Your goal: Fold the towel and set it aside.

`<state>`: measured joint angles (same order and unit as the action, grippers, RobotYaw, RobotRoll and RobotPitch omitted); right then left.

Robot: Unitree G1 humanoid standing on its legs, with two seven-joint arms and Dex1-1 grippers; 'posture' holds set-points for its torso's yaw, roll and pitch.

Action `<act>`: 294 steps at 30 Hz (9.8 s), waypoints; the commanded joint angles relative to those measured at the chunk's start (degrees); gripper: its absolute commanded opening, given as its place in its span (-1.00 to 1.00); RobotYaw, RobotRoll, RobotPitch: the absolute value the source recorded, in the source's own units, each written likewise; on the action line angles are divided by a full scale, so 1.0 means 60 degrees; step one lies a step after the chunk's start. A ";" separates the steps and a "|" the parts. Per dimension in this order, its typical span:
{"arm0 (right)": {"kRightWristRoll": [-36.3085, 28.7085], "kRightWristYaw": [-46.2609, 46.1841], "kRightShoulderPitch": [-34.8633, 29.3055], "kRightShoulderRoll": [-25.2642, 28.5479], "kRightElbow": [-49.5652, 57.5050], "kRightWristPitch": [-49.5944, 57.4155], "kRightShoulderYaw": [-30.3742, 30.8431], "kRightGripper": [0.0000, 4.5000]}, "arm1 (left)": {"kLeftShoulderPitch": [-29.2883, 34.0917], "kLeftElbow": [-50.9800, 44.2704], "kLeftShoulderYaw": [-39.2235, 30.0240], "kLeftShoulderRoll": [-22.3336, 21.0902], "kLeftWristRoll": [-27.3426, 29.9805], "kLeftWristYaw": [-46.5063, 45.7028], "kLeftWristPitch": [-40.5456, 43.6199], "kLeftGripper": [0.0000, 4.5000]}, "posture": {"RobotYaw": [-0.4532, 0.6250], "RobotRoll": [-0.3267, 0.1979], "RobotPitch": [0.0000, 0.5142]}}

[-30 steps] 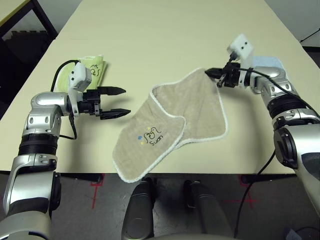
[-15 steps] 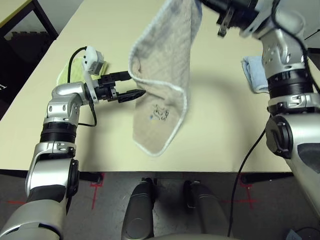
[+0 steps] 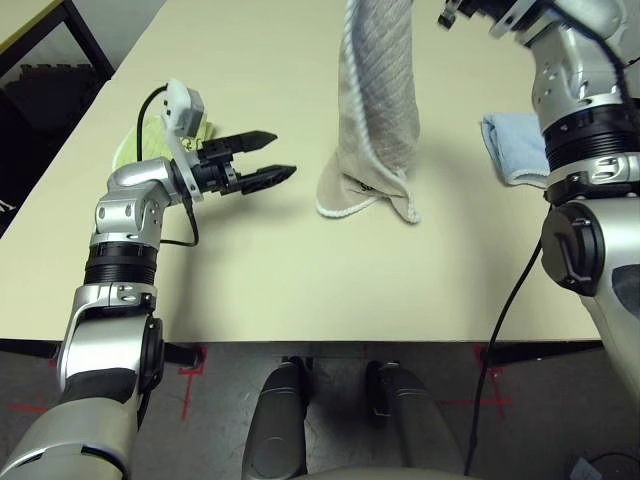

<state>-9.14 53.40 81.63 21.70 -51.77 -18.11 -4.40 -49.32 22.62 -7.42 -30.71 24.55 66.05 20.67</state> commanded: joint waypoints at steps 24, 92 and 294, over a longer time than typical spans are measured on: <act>-0.0054 -0.1525 0.1352 0.0633 -0.1146 -0.0394 -0.0704 -0.97 | -0.1788 0.2736 0.0821 0.1608 -0.1861 -0.4362 0.0313 1.00 | 0.01 0.25 -0.38; 0.0676 -0.1904 0.1545 0.0949 -0.2377 -0.0944 -0.0562 -1.00 | -0.0259 -0.0229 0.1048 -0.0165 -0.0371 -0.2017 0.6048 -0.99 | 0.02 0.25 -0.41; -0.3839 -0.1327 -0.6800 0.2585 0.5052 1.1776 -0.2684 0.99 | -0.0731 0.4413 0.1460 -0.1229 -0.2815 0.2759 -0.4669 1.00 | -0.09 0.25 -0.20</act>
<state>-30.31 47.42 41.95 36.14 -23.92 48.00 -18.65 -52.66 47.06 0.56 -37.52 9.02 82.32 -5.08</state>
